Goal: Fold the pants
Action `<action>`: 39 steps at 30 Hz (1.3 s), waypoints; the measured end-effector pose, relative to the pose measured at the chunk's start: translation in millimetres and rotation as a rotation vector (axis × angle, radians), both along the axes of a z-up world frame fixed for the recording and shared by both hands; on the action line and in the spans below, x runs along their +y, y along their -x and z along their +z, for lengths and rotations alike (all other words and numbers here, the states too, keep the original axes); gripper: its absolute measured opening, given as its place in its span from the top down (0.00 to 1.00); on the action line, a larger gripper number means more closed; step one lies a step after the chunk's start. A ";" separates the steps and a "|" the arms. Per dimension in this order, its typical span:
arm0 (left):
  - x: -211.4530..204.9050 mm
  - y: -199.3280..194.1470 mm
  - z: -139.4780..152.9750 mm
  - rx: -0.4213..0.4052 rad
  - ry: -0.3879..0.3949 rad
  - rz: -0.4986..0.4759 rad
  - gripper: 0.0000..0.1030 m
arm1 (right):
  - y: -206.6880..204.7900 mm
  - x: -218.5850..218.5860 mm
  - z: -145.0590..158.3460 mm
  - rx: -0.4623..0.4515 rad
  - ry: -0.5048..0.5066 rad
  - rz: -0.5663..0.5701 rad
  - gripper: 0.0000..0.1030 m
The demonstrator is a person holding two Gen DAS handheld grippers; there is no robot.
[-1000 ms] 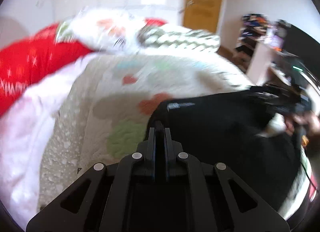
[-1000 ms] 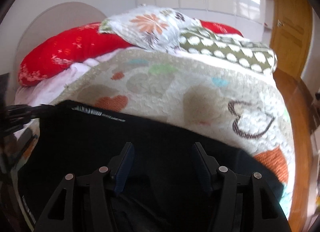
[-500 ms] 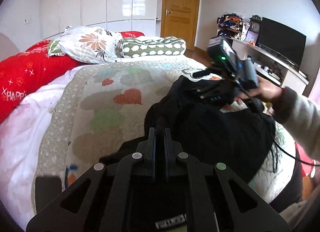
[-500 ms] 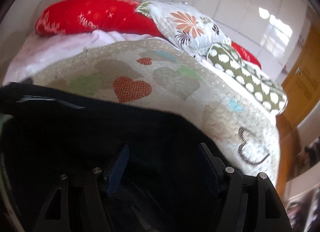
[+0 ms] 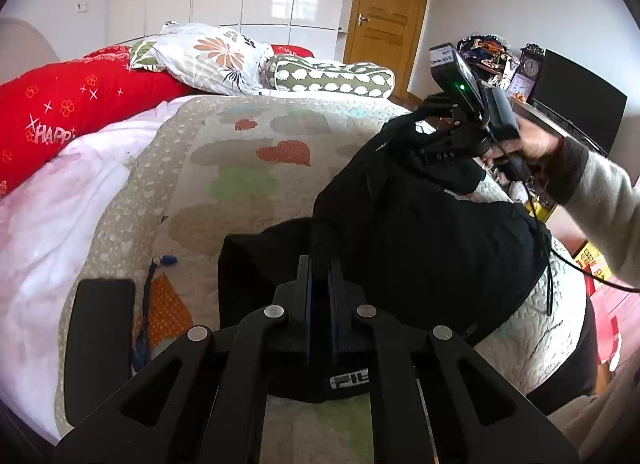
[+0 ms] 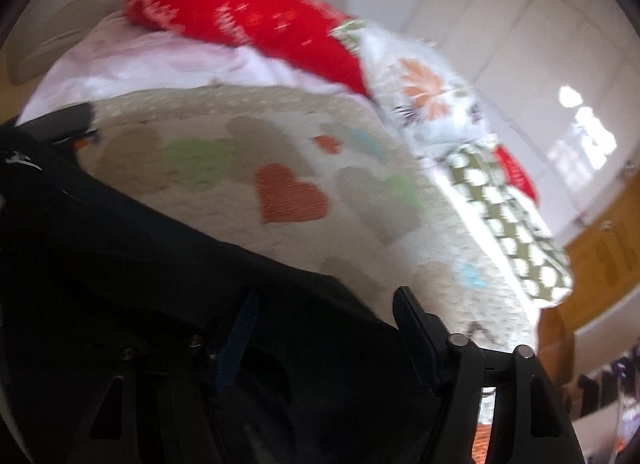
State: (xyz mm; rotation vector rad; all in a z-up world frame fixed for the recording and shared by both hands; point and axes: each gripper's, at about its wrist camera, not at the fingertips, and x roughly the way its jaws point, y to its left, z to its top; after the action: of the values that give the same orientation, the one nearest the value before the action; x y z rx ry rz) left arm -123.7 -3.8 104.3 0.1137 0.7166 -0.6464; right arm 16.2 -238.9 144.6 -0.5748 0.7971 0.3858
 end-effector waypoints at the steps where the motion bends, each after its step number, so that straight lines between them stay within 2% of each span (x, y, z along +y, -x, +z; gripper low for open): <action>1: 1.0 -0.2 -1.6 -0.002 -0.005 0.005 0.95 | 1.4 1.7 -0.2 -0.001 0.021 -0.006 0.84; 3: 4.5 -3.1 -3.8 -0.002 -0.009 0.025 0.95 | 14.1 -2.5 6.5 -0.011 -0.012 -0.010 0.90; 6: 12.7 -13.3 0.1 -0.012 0.003 0.059 0.95 | 39.5 -11.0 15.1 -0.023 -0.045 -0.026 0.92; 8: 16.3 -17.6 8.1 -0.039 0.015 0.072 0.95 | 68.2 -15.2 23.5 -0.032 -0.055 -0.034 0.92; 10: 18.5 -11.7 10.9 -0.071 0.006 0.059 0.95 | 103.5 -17.3 31.8 -0.033 -0.108 -0.042 0.92; 12: 23.9 -2.7 2.0 -0.064 -0.010 0.036 0.94 | 141.5 -16.2 30.6 -0.027 -0.128 -0.033 0.92; 15: 32.4 3.6 -27.9 -0.001 -0.046 0.048 0.92 | 188.1 -14.9 12.9 0.040 -0.254 -0.046 0.92; 17: 38.1 -0.4 -49.0 0.055 -0.074 0.102 0.89 | 213.3 1.6 -20.4 0.107 -0.258 -0.051 0.92; 18: 42.2 -3.2 -55.1 0.082 -0.064 0.122 0.88 | 220.4 11.3 -39.4 0.128 -0.246 -0.058 0.92; 20: 54.2 -9.9 -60.3 0.133 -0.019 0.175 0.88 | 222.7 21.0 -65.1 0.145 -0.241 -0.107 0.92; 21: 60.9 -12.3 -59.1 0.146 0.001 0.208 0.88 | 224.4 22.7 -71.7 0.118 -0.258 -0.144 0.92; 24: 84.1 -14.1 -45.5 0.162 0.093 0.279 0.88 | 227.6 14.4 -68.2 0.093 -0.349 -0.229 0.91; 26: 93.5 -12.9 -31.0 0.143 0.121 0.316 0.86 | 231.8 13.2 -65.9 0.109 -0.346 -0.238 0.85; 28: 91.6 -9.2 -15.8 0.108 0.113 0.327 0.74 | 241.0 10.6 -57.0 0.113 -0.339 -0.218 0.74; 30: 82.9 -5.5 -5.3 0.078 0.102 0.314 0.53 | 245.4 -0.9 -39.3 0.094 -0.372 -0.233 0.68; 33: 58.8 -5.4 2.0 0.054 0.101 0.268 0.50 | 241.2 -24.1 -13.1 -0.006 -0.398 -0.321 0.54; 35: 37.4 -10.0 0.0 0.063 0.081 0.242 0.50 | 230.1 -37.0 -2.1 -0.071 -0.365 -0.436 0.53; 37: 12.7 -15.8 -4.8 0.056 0.024 0.233 0.50 | 210.7 -47.3 3.2 -0.082 -0.385 -0.500 0.52; 39: -13.6 -22.4 -14.0 0.051 -0.053 0.241 0.50 | 181.4 -48.9 -0.4 -0.041 -0.399 -0.544 0.52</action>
State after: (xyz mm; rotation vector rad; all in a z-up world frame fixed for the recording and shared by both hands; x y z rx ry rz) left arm -101.2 -17.5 90.3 0.0583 0.7825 -0.4015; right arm -165.2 -287.8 144.1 0.0166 0.7770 0.0246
